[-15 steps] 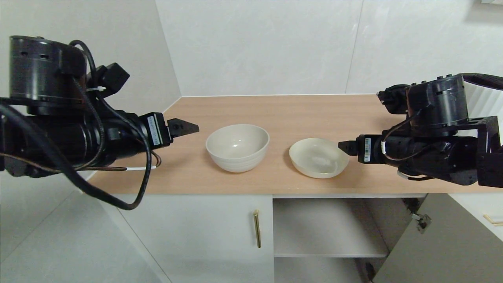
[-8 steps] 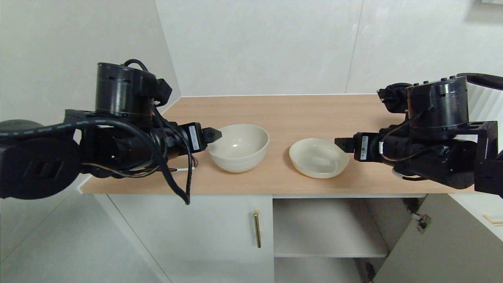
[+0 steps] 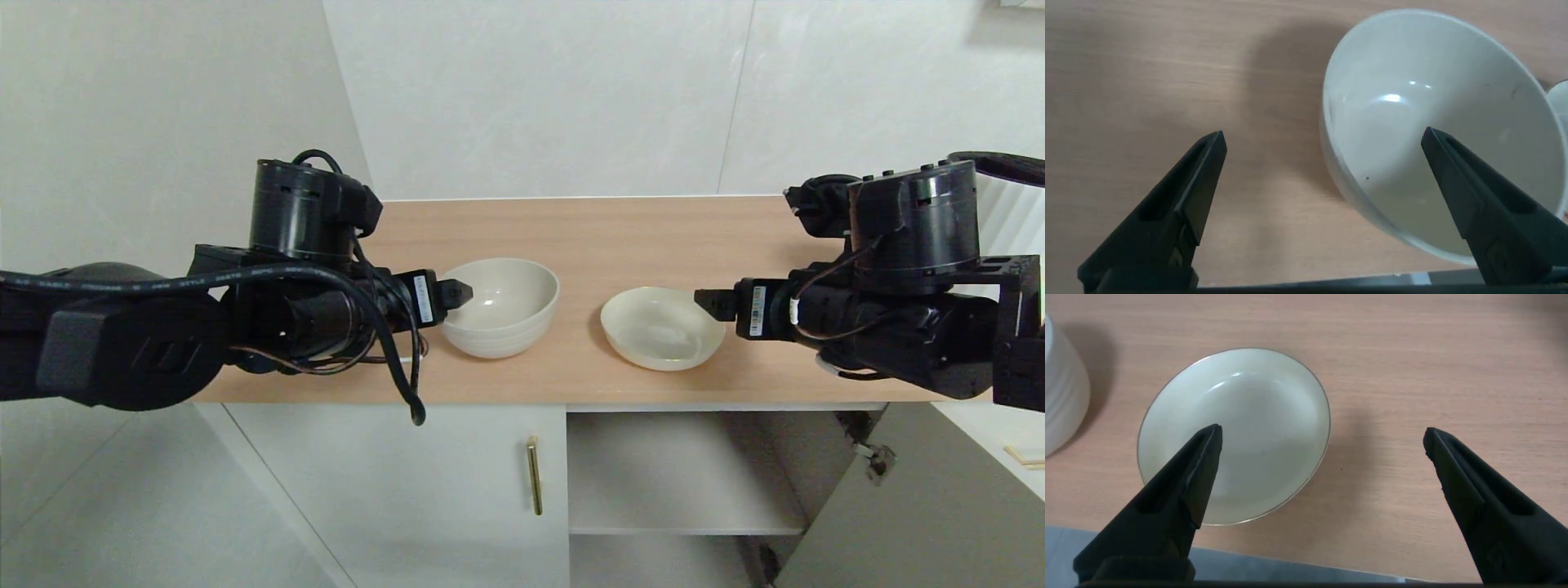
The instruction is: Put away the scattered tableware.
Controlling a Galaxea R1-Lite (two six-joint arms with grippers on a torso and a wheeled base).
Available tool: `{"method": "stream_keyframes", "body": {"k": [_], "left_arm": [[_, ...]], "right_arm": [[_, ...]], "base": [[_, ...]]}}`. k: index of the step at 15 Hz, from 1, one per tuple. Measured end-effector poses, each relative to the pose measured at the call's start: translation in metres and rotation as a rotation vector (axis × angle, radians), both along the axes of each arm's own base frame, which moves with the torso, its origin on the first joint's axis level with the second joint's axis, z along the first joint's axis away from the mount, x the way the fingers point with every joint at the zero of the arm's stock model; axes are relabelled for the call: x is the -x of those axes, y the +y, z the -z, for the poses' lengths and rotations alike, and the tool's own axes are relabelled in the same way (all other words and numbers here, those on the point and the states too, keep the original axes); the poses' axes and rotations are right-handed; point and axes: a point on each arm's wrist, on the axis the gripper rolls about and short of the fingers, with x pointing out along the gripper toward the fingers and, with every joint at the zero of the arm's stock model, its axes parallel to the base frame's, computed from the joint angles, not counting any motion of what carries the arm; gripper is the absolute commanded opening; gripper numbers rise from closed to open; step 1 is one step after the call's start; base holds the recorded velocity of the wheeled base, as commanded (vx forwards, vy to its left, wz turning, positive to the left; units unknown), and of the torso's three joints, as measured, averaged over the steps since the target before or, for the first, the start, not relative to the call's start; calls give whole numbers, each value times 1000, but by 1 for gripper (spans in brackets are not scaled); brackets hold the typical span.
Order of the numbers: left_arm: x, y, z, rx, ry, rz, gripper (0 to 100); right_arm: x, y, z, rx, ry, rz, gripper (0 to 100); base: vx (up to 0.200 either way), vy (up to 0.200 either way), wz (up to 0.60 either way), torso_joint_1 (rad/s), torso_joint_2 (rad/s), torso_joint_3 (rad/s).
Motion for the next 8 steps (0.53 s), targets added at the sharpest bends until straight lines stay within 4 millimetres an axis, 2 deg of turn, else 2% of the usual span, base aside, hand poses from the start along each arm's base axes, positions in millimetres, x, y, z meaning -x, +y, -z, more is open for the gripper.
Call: {"method": "stream_keyframes", "body": {"k": [3, 4, 8], "left_arm": [[-3, -1, 4, -5, 11, 1, 100], [-3, -2, 5, -7, 14, 2, 0], [-4, -4, 7, -7, 20, 7, 0]], "right_arm": [[1, -1, -1, -2, -4, -1, 100], [2, -1, -2, -1, -4, -1, 100], [2, -1, -1, -1, -4, -2, 100]], "base": [[0, 0, 0, 0, 0, 0], [0, 0, 0, 0, 0, 0], [0, 0, 0, 0, 0, 0]]}}
